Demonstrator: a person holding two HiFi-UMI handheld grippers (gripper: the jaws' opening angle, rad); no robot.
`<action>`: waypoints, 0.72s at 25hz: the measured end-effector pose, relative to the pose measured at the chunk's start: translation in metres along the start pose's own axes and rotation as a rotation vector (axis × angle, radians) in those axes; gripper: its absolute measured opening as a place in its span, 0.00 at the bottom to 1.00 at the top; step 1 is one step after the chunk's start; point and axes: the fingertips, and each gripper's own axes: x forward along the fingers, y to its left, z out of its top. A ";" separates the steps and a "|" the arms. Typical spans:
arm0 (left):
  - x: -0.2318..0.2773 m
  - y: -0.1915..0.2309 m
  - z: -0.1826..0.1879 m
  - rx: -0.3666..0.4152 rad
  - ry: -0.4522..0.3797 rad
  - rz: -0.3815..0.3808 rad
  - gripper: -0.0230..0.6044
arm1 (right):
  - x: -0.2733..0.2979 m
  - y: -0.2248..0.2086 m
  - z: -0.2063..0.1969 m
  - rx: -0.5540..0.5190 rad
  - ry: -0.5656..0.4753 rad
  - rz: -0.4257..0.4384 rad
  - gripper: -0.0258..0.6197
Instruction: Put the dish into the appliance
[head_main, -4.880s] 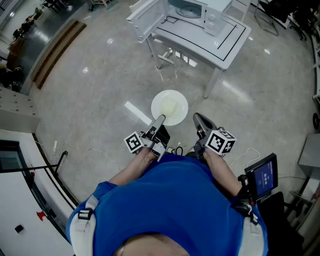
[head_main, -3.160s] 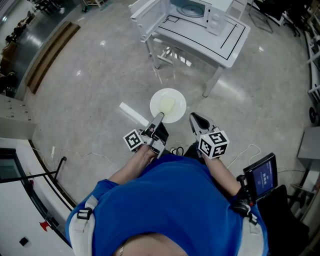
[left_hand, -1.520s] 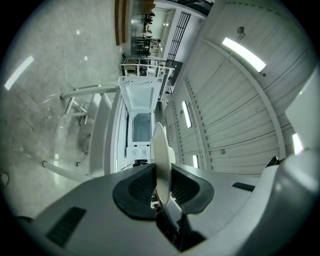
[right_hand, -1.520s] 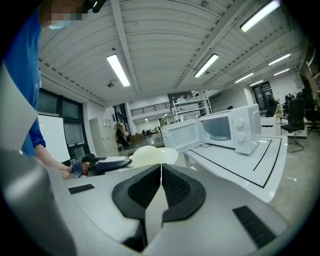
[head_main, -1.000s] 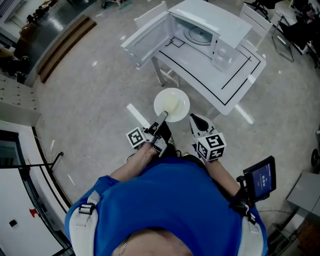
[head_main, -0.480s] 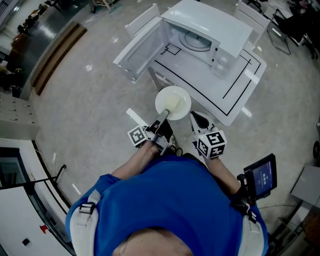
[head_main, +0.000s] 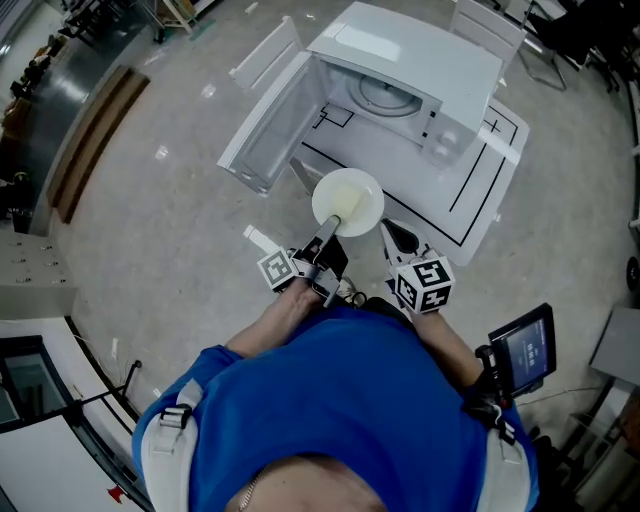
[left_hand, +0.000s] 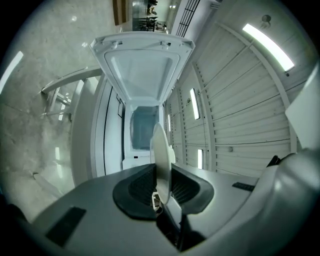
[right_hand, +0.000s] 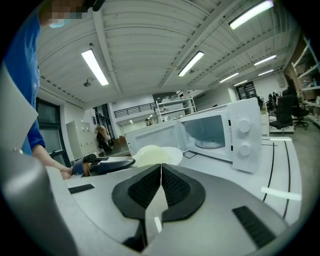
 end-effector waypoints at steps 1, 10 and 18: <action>0.003 0.002 0.005 -0.001 0.011 0.000 0.15 | 0.005 -0.001 0.002 0.002 -0.002 -0.011 0.04; 0.021 0.014 0.038 -0.016 0.086 0.010 0.15 | 0.039 -0.011 0.009 0.027 -0.009 -0.087 0.04; 0.042 0.021 0.054 -0.023 0.090 0.014 0.15 | 0.060 -0.025 0.019 0.019 -0.001 -0.094 0.04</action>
